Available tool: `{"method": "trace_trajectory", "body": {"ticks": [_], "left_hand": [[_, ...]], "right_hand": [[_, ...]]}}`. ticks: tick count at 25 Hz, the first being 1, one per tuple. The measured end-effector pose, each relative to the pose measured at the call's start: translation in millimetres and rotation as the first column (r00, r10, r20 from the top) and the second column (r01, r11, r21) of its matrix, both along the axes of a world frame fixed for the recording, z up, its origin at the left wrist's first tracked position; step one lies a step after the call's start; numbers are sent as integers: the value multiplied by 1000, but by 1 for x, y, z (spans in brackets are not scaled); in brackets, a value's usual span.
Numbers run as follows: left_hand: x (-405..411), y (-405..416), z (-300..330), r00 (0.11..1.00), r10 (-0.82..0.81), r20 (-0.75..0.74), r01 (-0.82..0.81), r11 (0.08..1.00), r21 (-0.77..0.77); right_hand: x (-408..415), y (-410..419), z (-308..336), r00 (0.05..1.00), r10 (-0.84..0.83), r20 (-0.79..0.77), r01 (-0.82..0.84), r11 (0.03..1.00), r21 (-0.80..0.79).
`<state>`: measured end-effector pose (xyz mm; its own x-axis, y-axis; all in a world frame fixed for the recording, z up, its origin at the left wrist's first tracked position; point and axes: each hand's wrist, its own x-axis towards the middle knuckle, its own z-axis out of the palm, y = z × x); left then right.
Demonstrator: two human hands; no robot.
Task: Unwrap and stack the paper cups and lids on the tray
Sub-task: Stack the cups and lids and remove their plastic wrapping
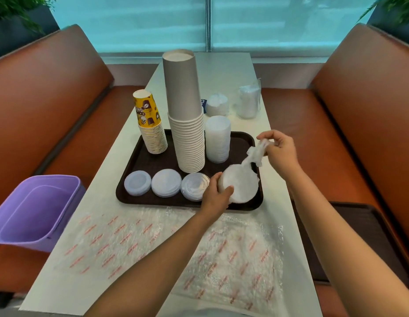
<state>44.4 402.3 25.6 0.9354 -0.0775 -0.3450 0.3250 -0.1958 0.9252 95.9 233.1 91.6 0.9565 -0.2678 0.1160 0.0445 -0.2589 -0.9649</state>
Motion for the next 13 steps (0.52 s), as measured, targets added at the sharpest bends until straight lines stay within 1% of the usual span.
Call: {"method": "trace_trajectory", "body": {"ticks": [2,4,5,6,7,8,9,10,11,13], "left_hand": [[5,-3,-4,1000,-22,9,22,998,60],[12,-5,0,997,-67,36,58,974,221],[14,-6,4,994,-73,84,43,945,323],[14,-7,8,981,-69,179,-8,917,399],[13,-9,14,952,-73,299,-63,905,420],[13,-12,20,912,-92,399,-82,914,398],[16,-16,25,887,-134,442,-46,927,373],[19,-19,31,886,-179,428,14,932,362],[23,-21,35,901,-206,382,59,931,361],[33,-22,39,932,-180,313,57,930,364]], "right_hand": [[-1,5,5,1000,-13,9,13,1000,19],[-5,12,4,1000,-18,-12,18,1000,20],[-6,14,1,1000,-17,-22,17,1000,16],[-8,15,-2,1000,-4,-25,4,1000,20],[-10,15,-4,999,24,-29,-22,999,47],[-12,17,-5,997,69,-34,-65,993,99],[-15,19,-5,991,129,-28,-123,979,164],[-17,21,-5,984,177,-7,-171,960,219],[-18,23,-4,980,196,20,-195,949,249],[-18,21,-9,983,181,38,-184,945,271]]}}
